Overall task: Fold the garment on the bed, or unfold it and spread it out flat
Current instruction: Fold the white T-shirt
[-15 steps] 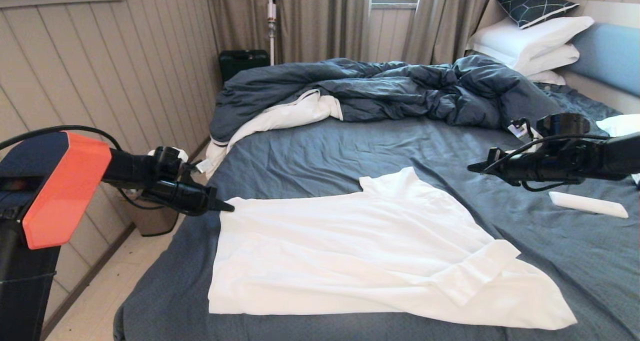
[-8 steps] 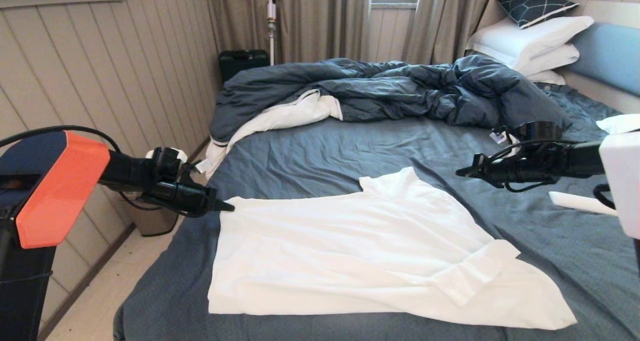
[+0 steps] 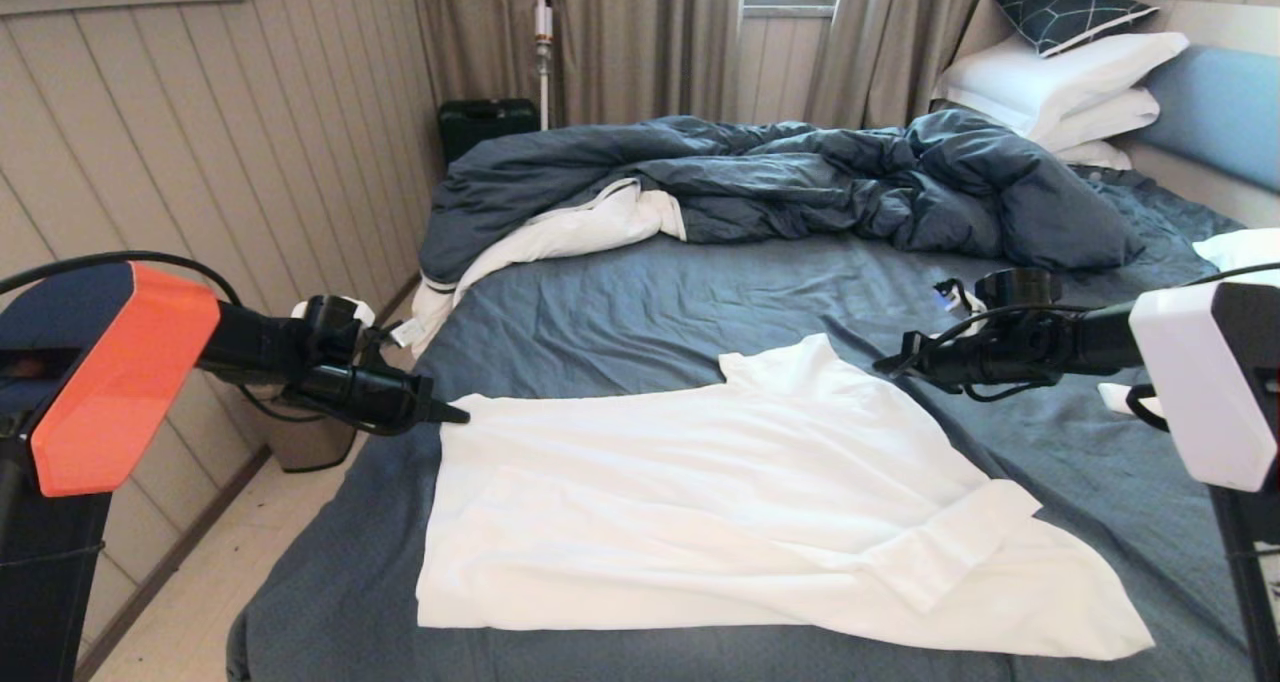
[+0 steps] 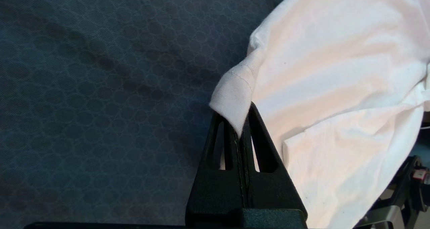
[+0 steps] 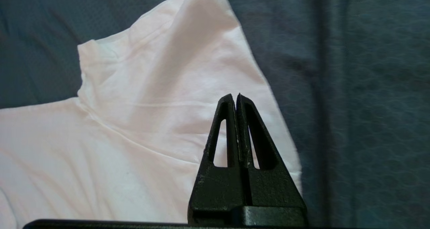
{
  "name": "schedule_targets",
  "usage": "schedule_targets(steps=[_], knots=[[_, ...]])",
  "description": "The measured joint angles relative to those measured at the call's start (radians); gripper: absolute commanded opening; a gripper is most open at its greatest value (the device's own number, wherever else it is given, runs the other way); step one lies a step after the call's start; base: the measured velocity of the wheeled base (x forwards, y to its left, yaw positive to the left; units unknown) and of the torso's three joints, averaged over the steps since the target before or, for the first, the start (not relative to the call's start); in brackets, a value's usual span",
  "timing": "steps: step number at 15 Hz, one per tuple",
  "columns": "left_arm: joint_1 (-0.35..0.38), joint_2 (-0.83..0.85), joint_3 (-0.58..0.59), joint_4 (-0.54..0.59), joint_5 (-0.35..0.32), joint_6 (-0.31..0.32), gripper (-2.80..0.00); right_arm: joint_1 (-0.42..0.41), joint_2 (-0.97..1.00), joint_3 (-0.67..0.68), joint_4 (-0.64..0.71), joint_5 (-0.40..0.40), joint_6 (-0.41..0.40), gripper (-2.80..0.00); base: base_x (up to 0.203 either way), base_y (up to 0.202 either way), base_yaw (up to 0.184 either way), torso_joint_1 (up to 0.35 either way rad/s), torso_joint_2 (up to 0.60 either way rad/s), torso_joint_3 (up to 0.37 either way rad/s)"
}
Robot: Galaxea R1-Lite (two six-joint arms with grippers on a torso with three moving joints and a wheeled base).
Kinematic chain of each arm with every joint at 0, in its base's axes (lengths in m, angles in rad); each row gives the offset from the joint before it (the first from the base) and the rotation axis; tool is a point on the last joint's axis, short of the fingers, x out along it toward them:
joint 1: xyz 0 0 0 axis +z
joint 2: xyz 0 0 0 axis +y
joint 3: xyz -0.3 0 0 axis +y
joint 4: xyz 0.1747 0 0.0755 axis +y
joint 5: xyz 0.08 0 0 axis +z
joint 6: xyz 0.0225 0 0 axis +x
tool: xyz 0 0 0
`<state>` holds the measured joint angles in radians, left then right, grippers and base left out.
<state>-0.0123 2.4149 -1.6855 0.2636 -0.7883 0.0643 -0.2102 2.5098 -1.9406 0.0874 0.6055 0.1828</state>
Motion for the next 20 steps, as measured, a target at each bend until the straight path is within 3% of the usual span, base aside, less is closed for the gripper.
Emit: schedule_targets(steps=[13, 20], knots=[[-0.001, -0.002, 0.035, -0.046, 0.000, 0.000, -2.80, 0.005, 0.022, 0.001, -0.010, -0.011, -0.010, 0.00, 0.000, 0.000, 0.000, 0.000, 0.00, 0.000], [-0.003, -0.002, 0.032, -0.047, -0.001, -0.003, -2.80, 0.046, 0.024, 0.001, -0.022, -0.040, -0.010, 0.00, 0.000, 0.000, 0.000, 0.000, 0.00, 0.000]])
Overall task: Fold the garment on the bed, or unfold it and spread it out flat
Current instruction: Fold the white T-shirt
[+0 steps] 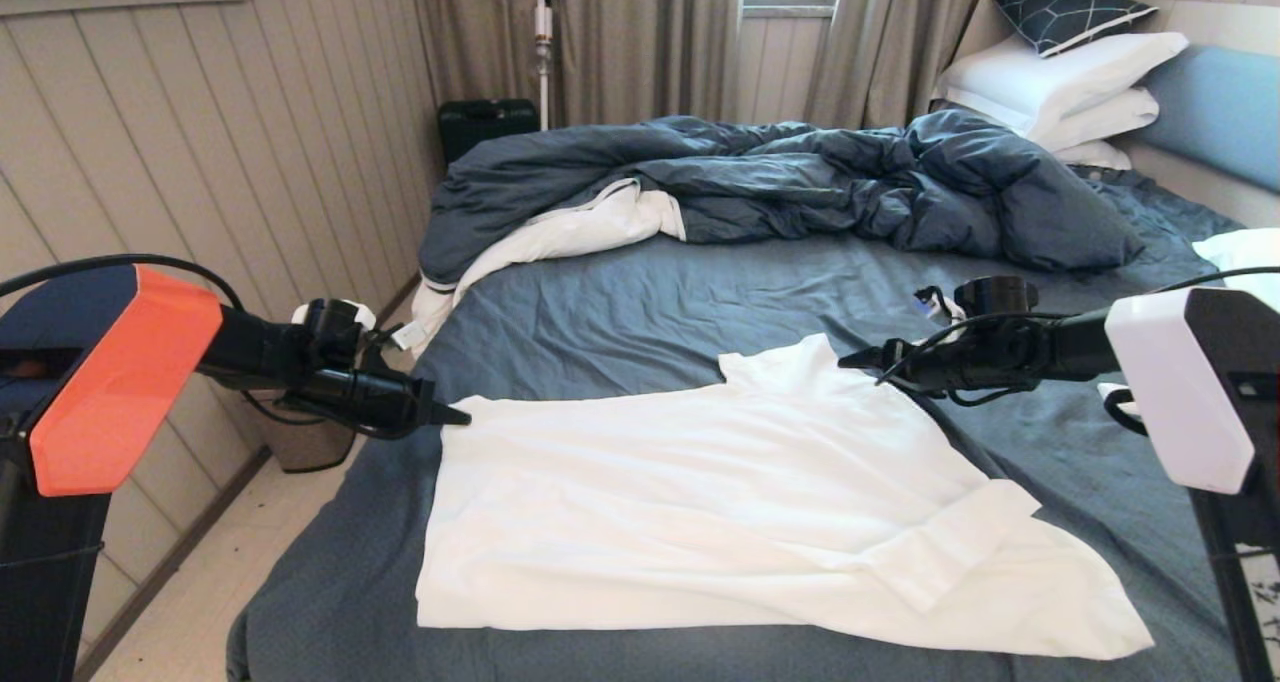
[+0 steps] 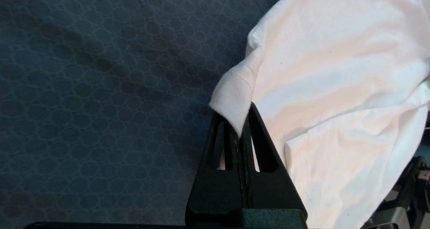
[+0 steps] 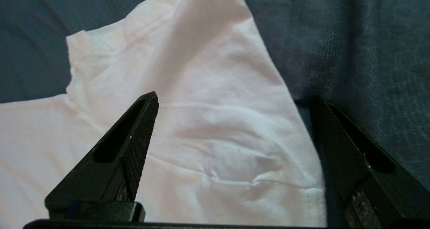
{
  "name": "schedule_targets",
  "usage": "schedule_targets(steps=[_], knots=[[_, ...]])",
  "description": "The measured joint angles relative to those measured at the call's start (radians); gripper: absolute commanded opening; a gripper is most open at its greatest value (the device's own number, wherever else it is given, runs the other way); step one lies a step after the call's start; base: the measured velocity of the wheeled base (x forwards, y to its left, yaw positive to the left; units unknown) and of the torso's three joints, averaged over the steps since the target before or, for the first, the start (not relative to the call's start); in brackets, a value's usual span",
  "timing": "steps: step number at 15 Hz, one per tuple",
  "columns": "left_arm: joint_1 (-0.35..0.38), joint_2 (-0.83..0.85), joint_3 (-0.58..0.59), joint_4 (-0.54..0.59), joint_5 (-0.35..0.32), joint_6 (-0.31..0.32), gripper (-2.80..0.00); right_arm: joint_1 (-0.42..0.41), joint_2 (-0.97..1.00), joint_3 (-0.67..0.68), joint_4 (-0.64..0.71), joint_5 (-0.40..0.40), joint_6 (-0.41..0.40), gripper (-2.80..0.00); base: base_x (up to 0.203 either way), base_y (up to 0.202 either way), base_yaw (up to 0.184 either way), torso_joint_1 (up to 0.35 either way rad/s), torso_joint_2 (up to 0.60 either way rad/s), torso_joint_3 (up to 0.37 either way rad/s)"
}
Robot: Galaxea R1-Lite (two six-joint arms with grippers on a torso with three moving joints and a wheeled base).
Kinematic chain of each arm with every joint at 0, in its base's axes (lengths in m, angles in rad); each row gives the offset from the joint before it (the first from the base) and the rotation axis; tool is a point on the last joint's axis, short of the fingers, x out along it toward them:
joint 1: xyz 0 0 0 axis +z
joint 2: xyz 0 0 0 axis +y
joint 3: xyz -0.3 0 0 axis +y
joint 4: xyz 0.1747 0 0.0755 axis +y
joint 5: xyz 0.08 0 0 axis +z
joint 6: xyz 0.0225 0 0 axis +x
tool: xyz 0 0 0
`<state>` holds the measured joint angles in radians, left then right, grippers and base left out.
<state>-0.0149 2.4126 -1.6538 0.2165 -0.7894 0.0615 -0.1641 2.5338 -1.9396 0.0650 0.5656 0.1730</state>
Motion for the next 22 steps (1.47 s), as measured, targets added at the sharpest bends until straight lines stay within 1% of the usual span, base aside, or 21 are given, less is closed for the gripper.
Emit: schedule_targets(steps=[2, 4, 5, 16, 21, 22], knots=[[0.001, 0.000, 0.000, 0.000, 0.000, 0.000, -2.80, 0.013, 0.003, 0.000, -0.012, -0.022, 0.000, 0.00, 0.000, 0.000, 0.000, 0.000, 0.00, 0.000], [0.000, 0.000, 0.000, -0.002, 0.000, 0.000, -2.80, 0.018, 0.005, 0.000, -0.008, -0.024, 0.000, 0.00, 0.000, 0.000, 0.000, 0.000, 0.00, 0.000], [0.000, 0.000, 0.000, -0.002, 0.000, -0.001, -2.80, 0.019, 0.005, 0.000, -0.005, -0.024, 0.000, -2.80, 0.000, 0.000, 0.000, 0.000, 0.00, 0.000], [0.001, 0.000, 0.000, -0.002, 0.000, -0.001, -2.80, 0.020, 0.005, 0.001, -0.001, -0.023, 0.000, -2.80, 0.000, 0.000, 0.000, 0.000, 0.00, 0.000], [0.002, -0.013, 0.003, -0.001, -0.002, -0.004, -2.80, 0.004, -0.016, 0.009, 0.001, -0.020, 0.003, -2.80, 0.000, 0.000, 0.000, 0.000, 0.00, 0.000], [0.003, -0.021, 0.004, -0.001, -0.012, -0.005, -2.80, -0.001, -0.028, 0.014, 0.002, -0.020, 0.003, -2.80, 0.000, 0.000, 0.000, 0.000, 0.00, 0.000]])
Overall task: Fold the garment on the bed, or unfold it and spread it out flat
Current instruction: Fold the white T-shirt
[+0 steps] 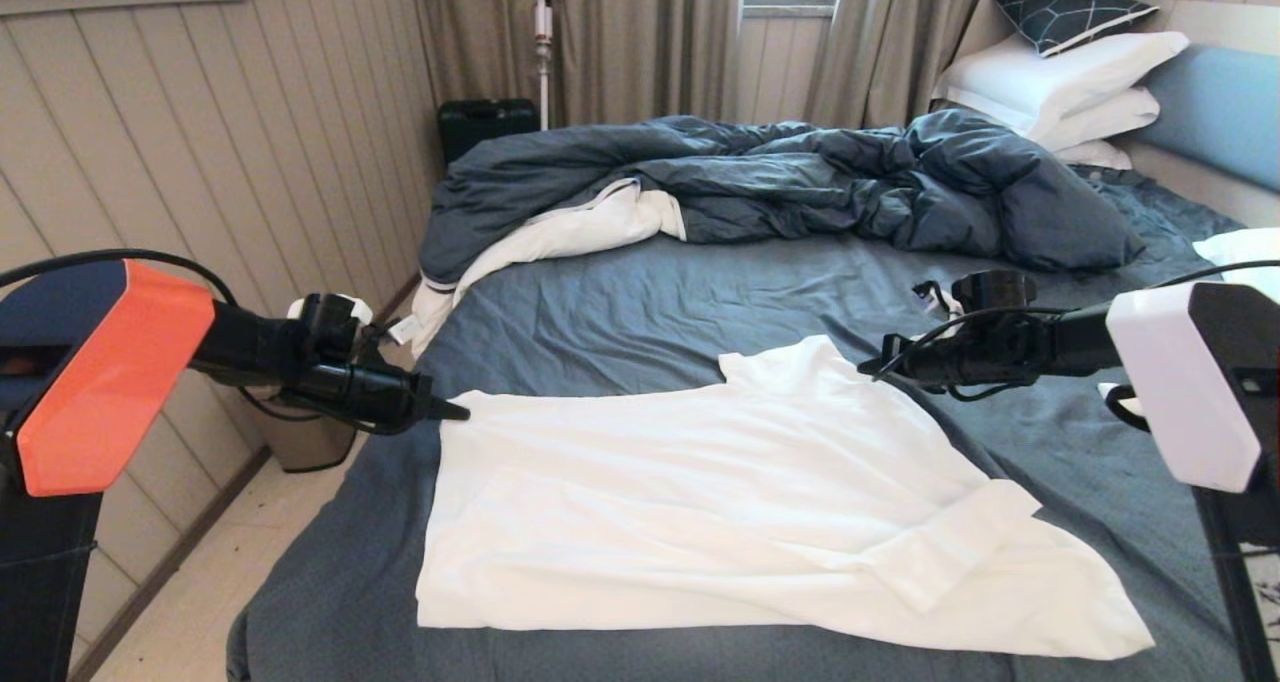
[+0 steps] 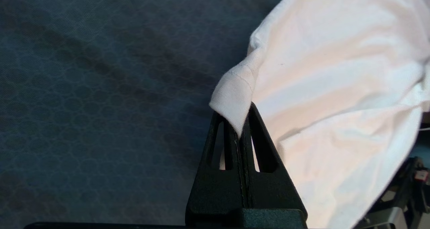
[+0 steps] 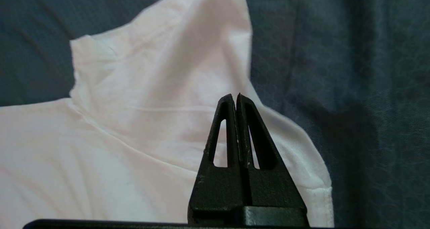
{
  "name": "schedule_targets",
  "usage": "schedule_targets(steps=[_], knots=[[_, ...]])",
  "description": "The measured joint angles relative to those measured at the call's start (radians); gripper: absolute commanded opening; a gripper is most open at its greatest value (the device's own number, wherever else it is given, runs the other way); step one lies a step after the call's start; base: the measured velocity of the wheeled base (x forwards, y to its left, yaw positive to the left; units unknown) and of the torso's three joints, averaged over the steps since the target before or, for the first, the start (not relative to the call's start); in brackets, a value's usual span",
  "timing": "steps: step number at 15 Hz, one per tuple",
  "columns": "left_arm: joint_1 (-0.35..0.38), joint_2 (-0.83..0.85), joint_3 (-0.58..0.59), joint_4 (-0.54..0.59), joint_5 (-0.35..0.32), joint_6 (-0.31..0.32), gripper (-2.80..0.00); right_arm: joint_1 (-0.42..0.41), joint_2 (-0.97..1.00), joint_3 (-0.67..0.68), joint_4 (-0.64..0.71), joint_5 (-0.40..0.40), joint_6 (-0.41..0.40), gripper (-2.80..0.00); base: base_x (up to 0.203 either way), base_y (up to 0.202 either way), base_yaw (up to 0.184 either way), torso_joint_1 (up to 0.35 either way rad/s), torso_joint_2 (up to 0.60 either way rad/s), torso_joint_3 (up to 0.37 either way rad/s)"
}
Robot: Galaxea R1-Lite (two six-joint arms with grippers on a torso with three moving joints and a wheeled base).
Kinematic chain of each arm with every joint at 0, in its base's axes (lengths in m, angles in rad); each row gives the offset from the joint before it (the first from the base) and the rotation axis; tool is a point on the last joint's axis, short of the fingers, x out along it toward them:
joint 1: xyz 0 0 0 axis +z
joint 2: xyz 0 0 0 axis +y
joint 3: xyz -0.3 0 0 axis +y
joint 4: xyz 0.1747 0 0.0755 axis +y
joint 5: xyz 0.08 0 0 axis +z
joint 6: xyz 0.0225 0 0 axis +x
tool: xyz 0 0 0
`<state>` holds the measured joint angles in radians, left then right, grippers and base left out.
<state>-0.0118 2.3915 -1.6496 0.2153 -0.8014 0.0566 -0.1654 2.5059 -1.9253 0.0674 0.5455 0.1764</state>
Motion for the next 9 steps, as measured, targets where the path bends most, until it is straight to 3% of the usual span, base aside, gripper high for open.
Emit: schedule_targets(steps=[9], knots=[[0.001, -0.008, -0.001, 0.000, -0.006, 0.000, -2.80, 0.003, -0.004, -0.008, 0.025, -0.034, -0.020, -2.80, 0.000, 0.000, 0.000, 0.000, 0.00, 0.000]])
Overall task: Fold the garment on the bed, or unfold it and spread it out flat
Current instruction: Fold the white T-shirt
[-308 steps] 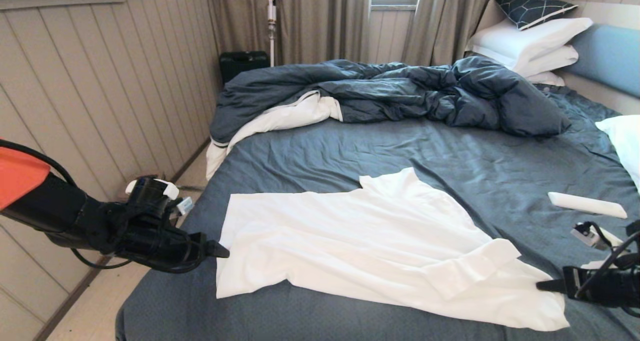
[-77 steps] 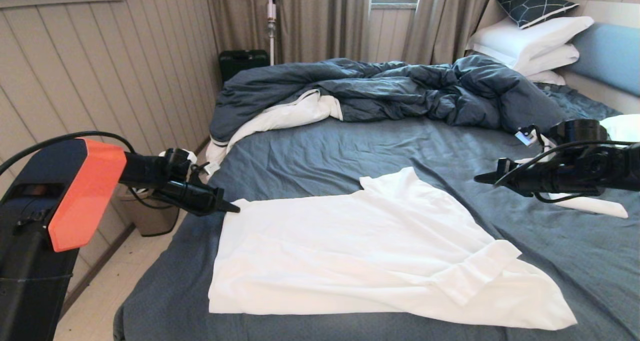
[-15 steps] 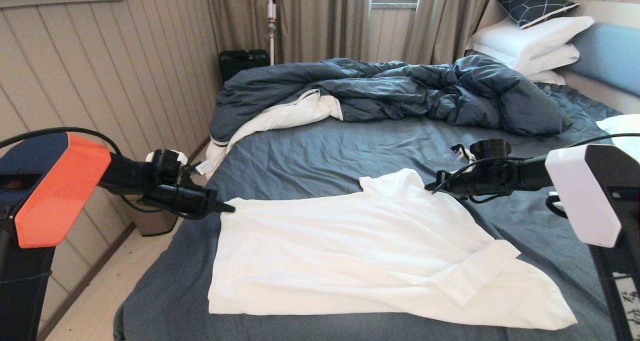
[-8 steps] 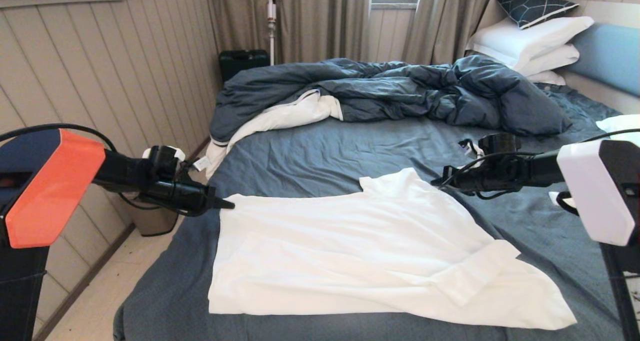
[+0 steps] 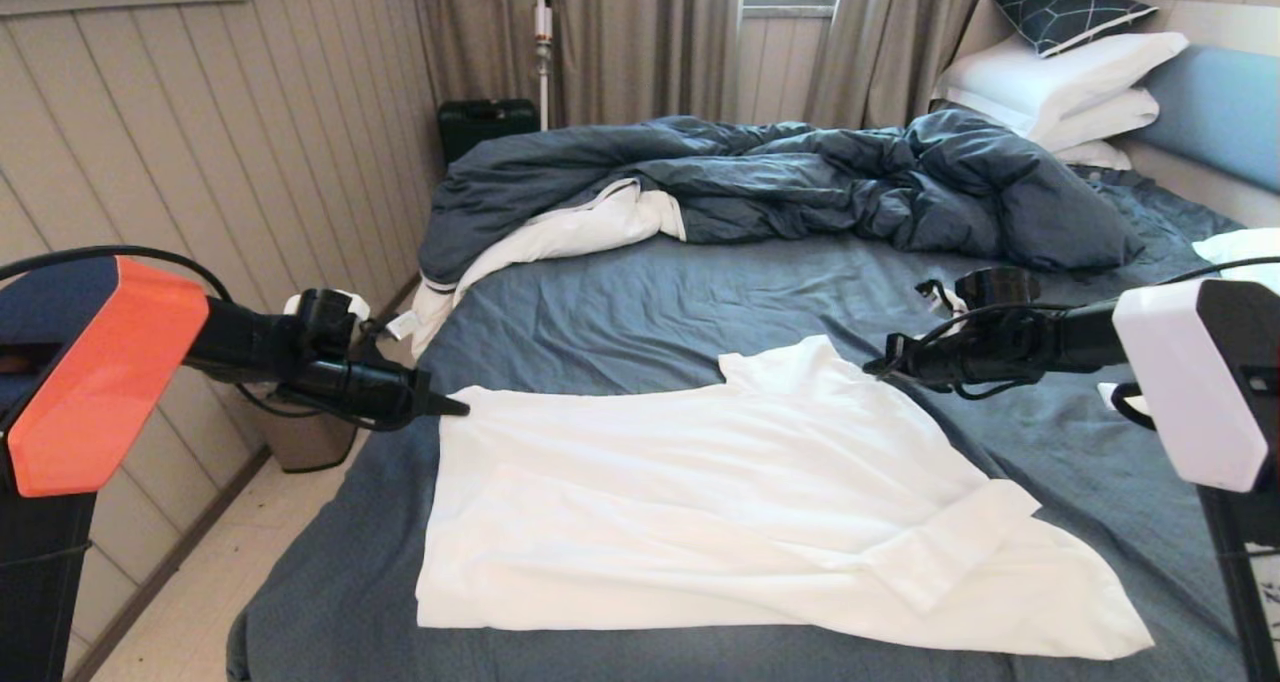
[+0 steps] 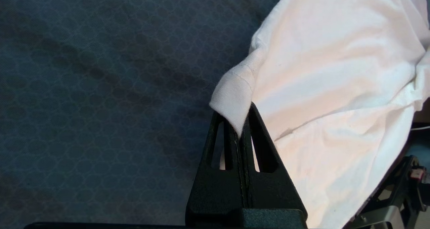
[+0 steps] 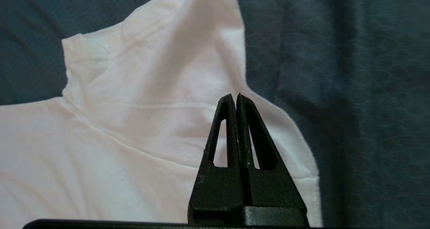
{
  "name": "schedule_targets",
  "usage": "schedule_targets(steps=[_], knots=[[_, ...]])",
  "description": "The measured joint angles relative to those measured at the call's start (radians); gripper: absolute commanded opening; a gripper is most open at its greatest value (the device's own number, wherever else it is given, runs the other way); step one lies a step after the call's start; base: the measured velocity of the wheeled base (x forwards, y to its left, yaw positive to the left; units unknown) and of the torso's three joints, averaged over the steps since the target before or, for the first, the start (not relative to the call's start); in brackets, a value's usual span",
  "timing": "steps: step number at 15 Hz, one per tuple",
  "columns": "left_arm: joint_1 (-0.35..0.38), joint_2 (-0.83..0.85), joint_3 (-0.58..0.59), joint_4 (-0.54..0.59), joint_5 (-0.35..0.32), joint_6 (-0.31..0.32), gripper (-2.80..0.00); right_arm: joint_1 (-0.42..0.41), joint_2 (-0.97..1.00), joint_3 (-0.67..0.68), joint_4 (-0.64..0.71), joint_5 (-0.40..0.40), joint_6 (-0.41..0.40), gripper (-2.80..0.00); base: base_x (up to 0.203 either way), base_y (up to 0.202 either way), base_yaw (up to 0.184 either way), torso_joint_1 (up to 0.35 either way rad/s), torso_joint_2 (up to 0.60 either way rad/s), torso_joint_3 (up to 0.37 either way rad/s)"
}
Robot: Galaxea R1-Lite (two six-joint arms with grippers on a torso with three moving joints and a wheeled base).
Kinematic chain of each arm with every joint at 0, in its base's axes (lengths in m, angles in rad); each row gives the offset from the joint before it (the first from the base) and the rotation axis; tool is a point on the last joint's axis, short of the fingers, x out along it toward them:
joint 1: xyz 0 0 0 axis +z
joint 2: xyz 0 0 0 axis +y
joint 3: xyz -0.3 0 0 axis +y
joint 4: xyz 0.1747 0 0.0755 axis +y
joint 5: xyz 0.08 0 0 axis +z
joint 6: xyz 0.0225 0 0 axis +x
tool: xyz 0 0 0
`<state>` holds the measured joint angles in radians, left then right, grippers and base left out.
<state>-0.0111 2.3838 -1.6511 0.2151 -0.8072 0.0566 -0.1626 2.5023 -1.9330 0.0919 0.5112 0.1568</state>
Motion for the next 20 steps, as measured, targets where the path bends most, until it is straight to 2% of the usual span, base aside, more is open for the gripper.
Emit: schedule_targets(steps=[1, 2, 6, 15, 20], knots=[[0.000, 0.000, 0.000, 0.000, 0.000, 0.000, -2.80, 0.000, 0.001, 0.000, -0.001, -0.020, -0.002, -0.50, 0.000, 0.000, 0.000, 0.000, 0.00, 0.000], [0.000, 0.001, 0.000, 0.000, -0.001, 0.000, -2.80, 0.001, 0.001, 0.000, -0.005, -0.053, -0.008, 0.00, 0.000, 0.000, 0.000, 0.000, 0.00, 0.000], [0.001, 0.000, 0.004, 0.000, -0.001, 0.000, -2.80, 0.006, 0.002, 0.000, -0.012, -0.075, -0.015, 0.00, 0.000, 0.000, 0.000, 0.000, 0.00, 0.000], [0.000, -0.001, 0.005, 0.000, -0.002, 0.000, -2.80, 0.075, 0.017, 0.000, -0.015, -0.081, -0.014, 0.00, 0.000, 0.000, 0.000, 0.000, 0.00, 0.000], [0.000, -0.001, 0.005, 0.000, -0.002, 0.001, -2.80, 0.061, 0.029, 0.000, -0.016, -0.081, -0.014, 0.00, 0.000, 0.000, 0.000, 0.000, 0.00, 0.000]])
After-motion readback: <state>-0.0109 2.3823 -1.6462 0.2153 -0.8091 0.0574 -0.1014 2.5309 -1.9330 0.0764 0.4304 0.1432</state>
